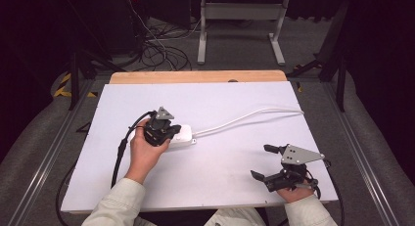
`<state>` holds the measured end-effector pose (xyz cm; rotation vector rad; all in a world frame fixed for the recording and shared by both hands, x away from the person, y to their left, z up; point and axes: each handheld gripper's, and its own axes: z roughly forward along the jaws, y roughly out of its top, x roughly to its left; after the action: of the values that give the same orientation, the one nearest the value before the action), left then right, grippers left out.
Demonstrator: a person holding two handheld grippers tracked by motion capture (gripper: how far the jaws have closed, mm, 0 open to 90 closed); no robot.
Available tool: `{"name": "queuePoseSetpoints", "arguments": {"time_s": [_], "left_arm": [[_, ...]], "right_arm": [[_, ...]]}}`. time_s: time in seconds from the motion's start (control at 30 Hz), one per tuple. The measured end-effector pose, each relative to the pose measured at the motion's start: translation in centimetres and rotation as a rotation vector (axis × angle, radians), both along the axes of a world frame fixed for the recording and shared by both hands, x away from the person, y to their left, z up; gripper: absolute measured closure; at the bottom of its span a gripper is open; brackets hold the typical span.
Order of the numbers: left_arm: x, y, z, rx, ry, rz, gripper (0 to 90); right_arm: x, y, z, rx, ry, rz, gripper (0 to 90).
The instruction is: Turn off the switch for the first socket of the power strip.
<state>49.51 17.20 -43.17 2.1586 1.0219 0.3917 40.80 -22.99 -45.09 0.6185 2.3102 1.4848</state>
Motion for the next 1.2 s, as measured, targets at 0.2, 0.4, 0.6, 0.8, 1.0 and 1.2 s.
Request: {"name": "queuePoseSetpoints", "arguments": {"time_s": [0.2, 0.4, 0.6, 0.8, 1.0, 1.2], "left_arm": [[0.3, -0.3, -0.5, 0.007, 0.038, 0.014, 90.0], [0.5, -0.6, -0.9, 0.036, 0.06, 0.006, 90.0], [0.5, -0.8, -1.1, 0.062, 0.081, -0.005, 90.0], [0.5, -1.1, -1.3, 0.099, 0.081, -0.008, 90.0], [0.4, -1.1, -1.4, 0.099, 0.074, -0.01, 90.0], [0.2, -1.4, -1.5, 0.119, 0.055, -0.004, 90.0]], "right_arm": [[0.0, 0.0, 0.0, 0.002, 0.003, 0.001, 4.0], [0.1, 0.0, -0.1, 0.003, 0.006, 0.003, 4.0], [0.1, 0.0, -0.1, 0.001, 0.009, 0.004, 4.0], [0.2, -0.1, -0.1, 0.002, 0.008, 0.003, 4.0], [0.1, -0.1, -0.1, 0.003, 0.008, 0.002, 4.0], [0.1, -0.1, -0.1, 0.002, 0.007, 0.003, 4.0]]}}
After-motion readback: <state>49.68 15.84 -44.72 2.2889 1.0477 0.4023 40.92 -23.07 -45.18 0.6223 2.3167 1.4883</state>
